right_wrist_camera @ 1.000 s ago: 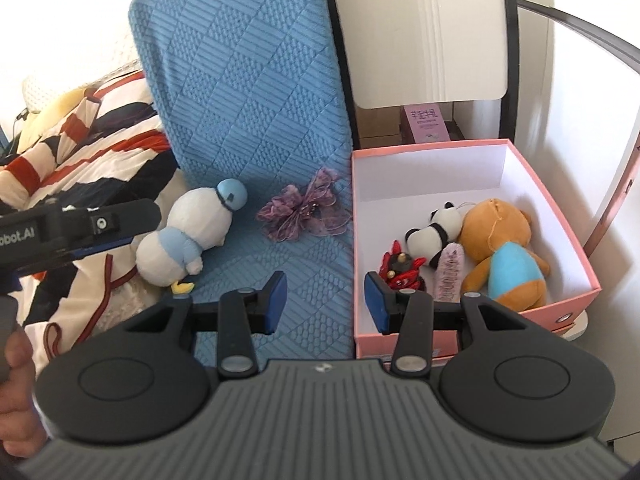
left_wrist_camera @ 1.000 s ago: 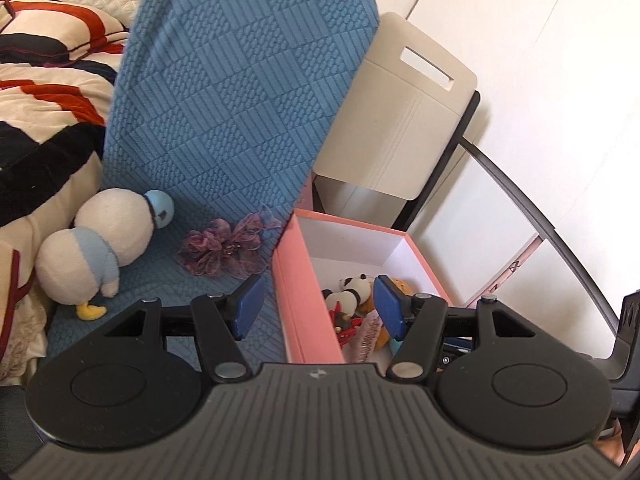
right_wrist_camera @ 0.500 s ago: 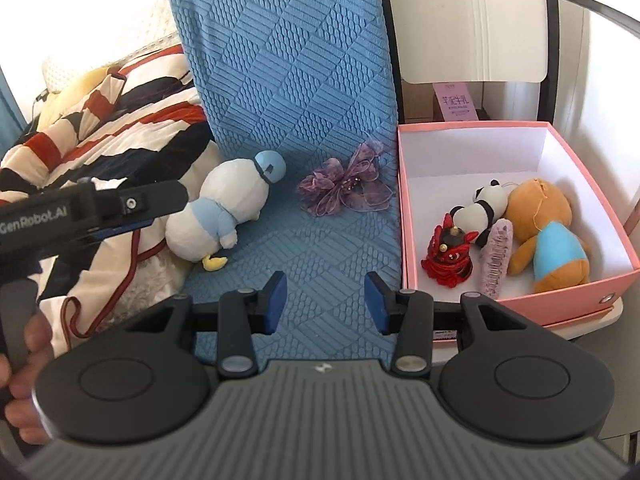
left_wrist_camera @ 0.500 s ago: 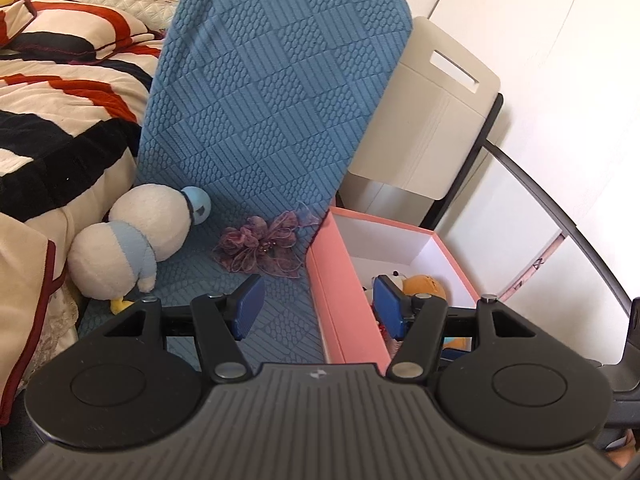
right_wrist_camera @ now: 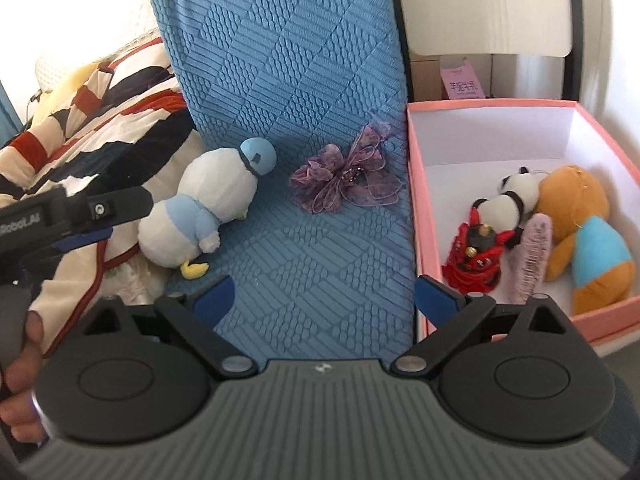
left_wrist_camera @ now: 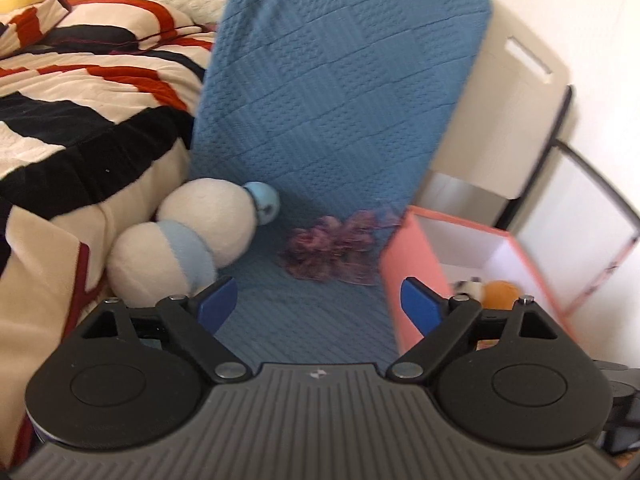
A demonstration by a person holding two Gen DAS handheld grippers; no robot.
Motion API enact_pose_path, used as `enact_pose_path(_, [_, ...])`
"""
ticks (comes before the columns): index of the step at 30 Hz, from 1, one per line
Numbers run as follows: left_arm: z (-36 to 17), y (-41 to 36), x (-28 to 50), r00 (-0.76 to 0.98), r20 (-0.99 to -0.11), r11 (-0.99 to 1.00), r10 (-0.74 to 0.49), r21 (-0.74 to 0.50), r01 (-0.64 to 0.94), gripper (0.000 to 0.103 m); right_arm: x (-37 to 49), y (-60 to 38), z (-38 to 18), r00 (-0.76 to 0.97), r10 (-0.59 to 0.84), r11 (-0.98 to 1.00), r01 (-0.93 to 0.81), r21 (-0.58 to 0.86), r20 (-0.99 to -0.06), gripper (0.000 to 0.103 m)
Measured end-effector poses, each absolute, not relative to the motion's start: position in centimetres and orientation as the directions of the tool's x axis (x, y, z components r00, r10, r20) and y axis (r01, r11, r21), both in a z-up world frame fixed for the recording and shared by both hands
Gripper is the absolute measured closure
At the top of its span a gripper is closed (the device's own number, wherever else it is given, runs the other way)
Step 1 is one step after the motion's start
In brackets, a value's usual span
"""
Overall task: Organize objects
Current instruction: 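Reach the left tool to the penguin while the right tool reaches the purple bow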
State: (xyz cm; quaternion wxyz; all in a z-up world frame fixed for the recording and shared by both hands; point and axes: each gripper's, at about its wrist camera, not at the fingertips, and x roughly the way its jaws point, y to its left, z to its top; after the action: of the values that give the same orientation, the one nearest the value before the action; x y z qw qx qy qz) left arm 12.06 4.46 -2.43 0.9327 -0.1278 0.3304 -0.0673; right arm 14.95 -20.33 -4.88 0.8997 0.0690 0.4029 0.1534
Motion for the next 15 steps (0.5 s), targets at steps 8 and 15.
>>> enact_pose_path(8, [-6.0,4.7,18.2,0.768,-0.639,0.997,0.041,-0.02,-0.071,0.011,19.2,-18.1,-8.8,0.633,0.361,0.932,-0.255,0.256,-0.685,0.005])
enact_pose_path(15, [-8.7,4.5,22.9,0.725,-0.654,0.973,0.218,0.206,-0.107,0.011,23.2,-16.3,-11.1,0.634,0.361,0.932,-0.256,0.256,-0.684,0.005])
